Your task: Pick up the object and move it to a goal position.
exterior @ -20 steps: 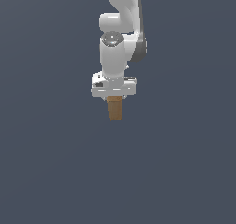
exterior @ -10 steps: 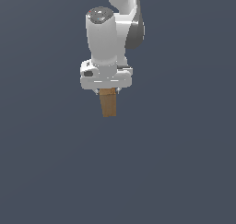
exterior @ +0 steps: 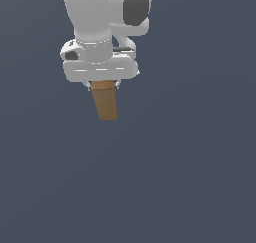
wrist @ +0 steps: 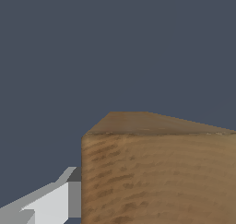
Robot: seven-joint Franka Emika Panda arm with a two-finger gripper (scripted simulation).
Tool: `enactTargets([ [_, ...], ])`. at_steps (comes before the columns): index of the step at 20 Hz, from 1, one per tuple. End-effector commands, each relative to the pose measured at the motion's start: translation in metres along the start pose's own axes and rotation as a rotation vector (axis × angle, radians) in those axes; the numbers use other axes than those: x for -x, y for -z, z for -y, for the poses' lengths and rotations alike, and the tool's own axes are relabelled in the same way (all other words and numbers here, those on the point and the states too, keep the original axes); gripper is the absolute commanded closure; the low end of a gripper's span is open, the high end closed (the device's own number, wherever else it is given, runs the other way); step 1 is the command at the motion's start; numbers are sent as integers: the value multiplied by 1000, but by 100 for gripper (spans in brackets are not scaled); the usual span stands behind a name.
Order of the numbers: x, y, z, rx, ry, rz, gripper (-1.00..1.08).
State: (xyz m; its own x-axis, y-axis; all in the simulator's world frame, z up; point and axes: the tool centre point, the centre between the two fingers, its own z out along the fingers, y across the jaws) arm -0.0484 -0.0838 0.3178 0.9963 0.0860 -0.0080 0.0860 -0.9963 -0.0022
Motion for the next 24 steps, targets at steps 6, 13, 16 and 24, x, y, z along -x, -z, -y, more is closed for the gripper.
enactTargets([
  [6,-17,62,-26,2,0,-8,108],
  [13,-30,106,-45,2,1,-8,108],
  [16,-35,122,-52,2,1,-8,108],
  [24,-46,159,-68,2,2,-8,108],
])
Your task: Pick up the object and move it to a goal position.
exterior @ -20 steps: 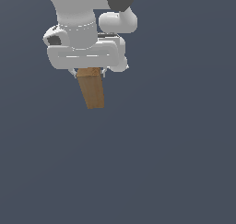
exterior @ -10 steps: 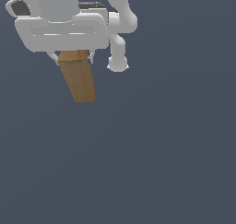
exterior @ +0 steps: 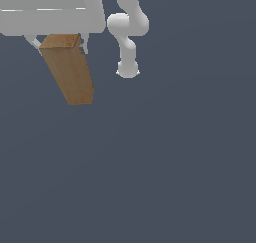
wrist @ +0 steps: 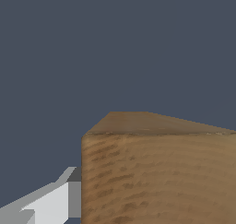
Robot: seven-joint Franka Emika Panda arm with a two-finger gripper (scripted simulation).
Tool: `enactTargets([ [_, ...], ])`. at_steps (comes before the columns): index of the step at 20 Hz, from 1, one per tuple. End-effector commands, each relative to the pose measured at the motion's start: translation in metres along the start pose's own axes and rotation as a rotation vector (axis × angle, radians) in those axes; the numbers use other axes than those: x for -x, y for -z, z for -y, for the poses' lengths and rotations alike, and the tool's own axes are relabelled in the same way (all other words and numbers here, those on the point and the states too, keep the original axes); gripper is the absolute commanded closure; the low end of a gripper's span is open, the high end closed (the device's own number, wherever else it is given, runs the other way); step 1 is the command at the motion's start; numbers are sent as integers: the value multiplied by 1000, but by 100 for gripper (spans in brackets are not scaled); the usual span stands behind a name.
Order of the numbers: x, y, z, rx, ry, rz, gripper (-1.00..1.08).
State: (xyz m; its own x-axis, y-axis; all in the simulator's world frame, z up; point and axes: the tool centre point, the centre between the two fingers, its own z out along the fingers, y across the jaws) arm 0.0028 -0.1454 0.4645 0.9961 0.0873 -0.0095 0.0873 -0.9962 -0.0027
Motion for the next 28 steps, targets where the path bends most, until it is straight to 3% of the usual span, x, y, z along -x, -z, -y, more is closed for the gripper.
enactTargets([
  [1,-3,16,-5,3,0,-10,108],
  [15,-18,59,-24,3,0,-10,108],
  [28,-24,75,-32,3,0,-9,108],
])
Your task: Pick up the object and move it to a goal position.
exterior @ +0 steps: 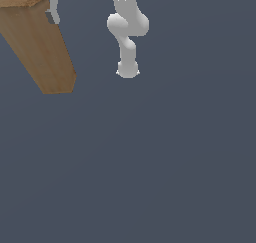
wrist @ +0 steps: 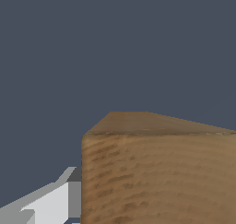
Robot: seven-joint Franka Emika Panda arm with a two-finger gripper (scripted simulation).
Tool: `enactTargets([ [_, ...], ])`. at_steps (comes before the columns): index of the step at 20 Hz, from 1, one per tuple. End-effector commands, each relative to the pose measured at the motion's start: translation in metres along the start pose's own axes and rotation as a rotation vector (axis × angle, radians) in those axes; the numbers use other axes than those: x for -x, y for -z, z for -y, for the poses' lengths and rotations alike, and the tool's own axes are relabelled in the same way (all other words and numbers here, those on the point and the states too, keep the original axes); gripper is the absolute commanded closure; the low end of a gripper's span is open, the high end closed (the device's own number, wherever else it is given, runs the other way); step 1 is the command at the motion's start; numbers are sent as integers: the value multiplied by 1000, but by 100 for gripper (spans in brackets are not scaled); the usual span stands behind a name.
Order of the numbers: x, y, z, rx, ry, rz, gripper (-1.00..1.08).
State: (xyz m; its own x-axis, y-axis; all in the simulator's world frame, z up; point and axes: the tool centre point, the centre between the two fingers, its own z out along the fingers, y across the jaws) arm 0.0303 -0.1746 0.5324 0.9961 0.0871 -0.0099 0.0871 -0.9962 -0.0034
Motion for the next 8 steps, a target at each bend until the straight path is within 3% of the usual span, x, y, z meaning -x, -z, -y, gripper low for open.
enactTargets([
  [1,0,7,0,3,0,-10,108],
  [8,0,8,-1,3,0,-10,108],
])
